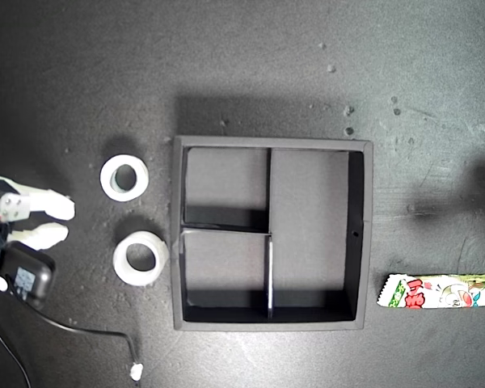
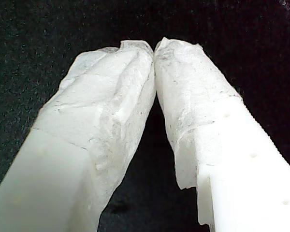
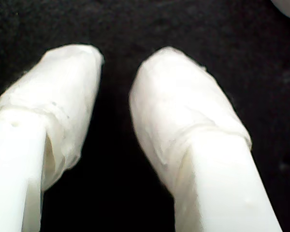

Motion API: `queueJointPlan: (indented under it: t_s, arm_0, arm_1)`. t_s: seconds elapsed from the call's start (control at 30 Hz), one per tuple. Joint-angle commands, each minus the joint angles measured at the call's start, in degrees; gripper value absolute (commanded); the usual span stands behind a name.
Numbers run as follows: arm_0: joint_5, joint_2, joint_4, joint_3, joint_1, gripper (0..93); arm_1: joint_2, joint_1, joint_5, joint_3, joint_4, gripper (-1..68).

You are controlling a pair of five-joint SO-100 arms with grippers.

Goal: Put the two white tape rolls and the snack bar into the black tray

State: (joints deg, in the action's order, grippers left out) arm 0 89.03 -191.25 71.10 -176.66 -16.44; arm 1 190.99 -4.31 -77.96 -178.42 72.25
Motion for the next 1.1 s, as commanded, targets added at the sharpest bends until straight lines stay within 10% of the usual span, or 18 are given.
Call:
queueJointPlan:
  t_s: [0.0,0.63,1.07]
  arm_0:
    - [0.18,-2.64,0.09,-3.16,0.88,1.7]
    - [-19.16,-2.64,-23.82,-1.49,5.63,4.3]
    - [-31.2,25.14,-21.36,19.6,10.28,15.1]
  arm_1:
    - [0.35,0.18,-0.26,-0.62,0.26,-0.2]
    - [0.35,0.26,3.69,-0.62,-3.87,-0.2]
    - [0.35,0.09,3.78,-0.62,-3.78,-0.2]
